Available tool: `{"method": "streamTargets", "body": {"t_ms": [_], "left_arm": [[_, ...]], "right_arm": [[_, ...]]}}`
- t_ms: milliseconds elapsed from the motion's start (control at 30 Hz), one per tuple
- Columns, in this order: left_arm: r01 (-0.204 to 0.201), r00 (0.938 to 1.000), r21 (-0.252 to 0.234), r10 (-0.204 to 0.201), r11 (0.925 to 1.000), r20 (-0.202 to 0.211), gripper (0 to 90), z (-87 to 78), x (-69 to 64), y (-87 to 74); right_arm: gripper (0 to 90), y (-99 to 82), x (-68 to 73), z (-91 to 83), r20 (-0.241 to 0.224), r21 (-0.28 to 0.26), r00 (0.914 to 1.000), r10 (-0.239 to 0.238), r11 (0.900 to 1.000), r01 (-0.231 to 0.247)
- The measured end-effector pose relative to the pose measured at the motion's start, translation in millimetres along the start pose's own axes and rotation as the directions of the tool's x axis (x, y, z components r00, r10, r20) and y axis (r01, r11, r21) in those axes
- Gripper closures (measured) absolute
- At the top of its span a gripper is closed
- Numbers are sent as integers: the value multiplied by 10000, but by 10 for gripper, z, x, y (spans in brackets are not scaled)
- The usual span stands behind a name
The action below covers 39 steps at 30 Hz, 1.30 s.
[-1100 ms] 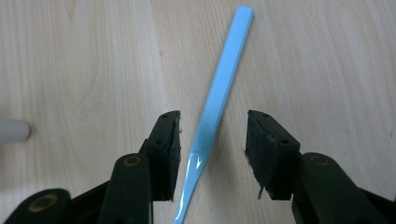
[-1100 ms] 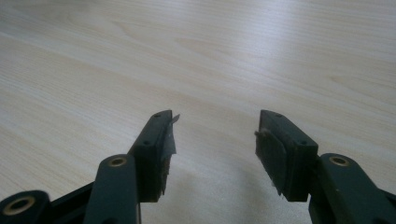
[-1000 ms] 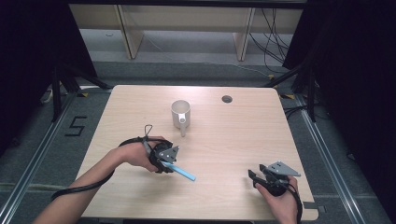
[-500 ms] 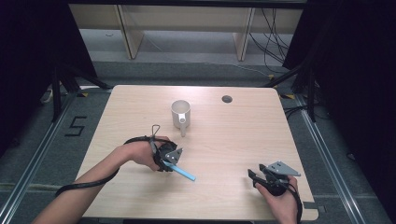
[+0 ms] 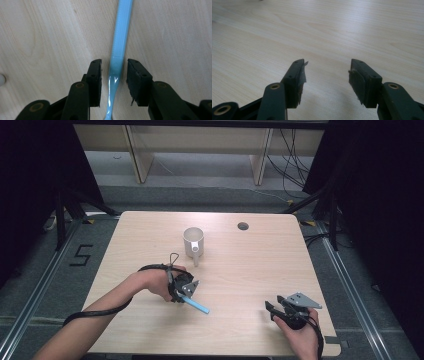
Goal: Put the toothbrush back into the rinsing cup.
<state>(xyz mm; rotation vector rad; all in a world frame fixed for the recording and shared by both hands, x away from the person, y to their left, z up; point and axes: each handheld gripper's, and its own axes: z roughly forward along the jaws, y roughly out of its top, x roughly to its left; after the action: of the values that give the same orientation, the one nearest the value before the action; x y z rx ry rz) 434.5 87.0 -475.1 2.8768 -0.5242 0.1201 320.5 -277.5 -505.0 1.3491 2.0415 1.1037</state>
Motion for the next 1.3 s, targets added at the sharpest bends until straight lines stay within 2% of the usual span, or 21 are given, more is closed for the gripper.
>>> {"method": "streamTargets", "body": {"t_ms": [233,267,333,400,633,667,700,733,800,867,933,1067,1100,1133,1167,1200,1233,1300], "left_arm": [[-3,9994,93,0,10000,336,657,35,17,21],[39,9993,70,-42,10000,371,663,36,24,23],[59,9986,157,-68,9999,524,675,39,38,27],[129,9976,207,-143,9997,681,684,36,53,33],[296,9936,344,-332,9990,1082,724,50,95,47],[330,9926,389,-373,9987,1155,725,51,103,50],[354,9919,413,-401,9985,1204,730,52,111,53],[384,9906,492,-445,9980,1291,740,53,127,61],[404,9901,541,-473,9977,1320,748,56,137,68],[303,9905,678,-391,9972,1321,767,59,149,87],[241,9912,969,-364,9950,1274,781,63,145,128],[320,9911,1172,-466,9926,1245,784,66,135,155],[342,9910,1165,-488,9926,1250,784,66,135,155],[395,9899,1163,-547,9924,1305,785,65,134,152],[459,9888,1134,-612,9925,1361,785,64,129,147],[436,9884,1094,-588,9930,1403,786,64,126,141],[444,9882,1093,-597,9930,1413,787,61,123,136],[481,9876,1117,-640,9926,1431,787,60,119,131]], "right_arm": [[470,3,-1,7,2,-101,10000,-51,9999,51],[470,-2,17,15,-56,-131,9998,178,9998,-178],[470,-1,19,12,-74,-102,9998,200,9997,-201],[470,10,2,-12,-41,90,10000,51,9999,-50],[470,7,-3,1,-9,-15,10000,14,10000,-14],[470,7,-1,10,35,-19,10000,39,10000,-39],[470,8,28,3,21,98,9995,327,9994,-327],[470,10,30,4,-10,94,9995,321,9994,-321],[470,13,35,-6,-92,152,9992,394,9991,-393],[470,16,26,-5,-75,86,9997,224,9997,-224],[470,15,26,-7,-86,103,9996,259,9996,-258],[470,20,24,-11,-130,123,9997,217,9997,-216],[469,26,7,-9,-96,14,9999,-80,10000,80],[470,32,13,-12,-110,9,9999,-88,10000,89],[470,35,38,-16,-136,66,9998,158,9999,-157],[470,42,32,-15,-251,73,9997,78,9999,-76],[470,64,33,-15,-195,-110,9994,-278,9996,276],[470,71,41,-20,-210,-121,9995,-245,9996,243]]}}
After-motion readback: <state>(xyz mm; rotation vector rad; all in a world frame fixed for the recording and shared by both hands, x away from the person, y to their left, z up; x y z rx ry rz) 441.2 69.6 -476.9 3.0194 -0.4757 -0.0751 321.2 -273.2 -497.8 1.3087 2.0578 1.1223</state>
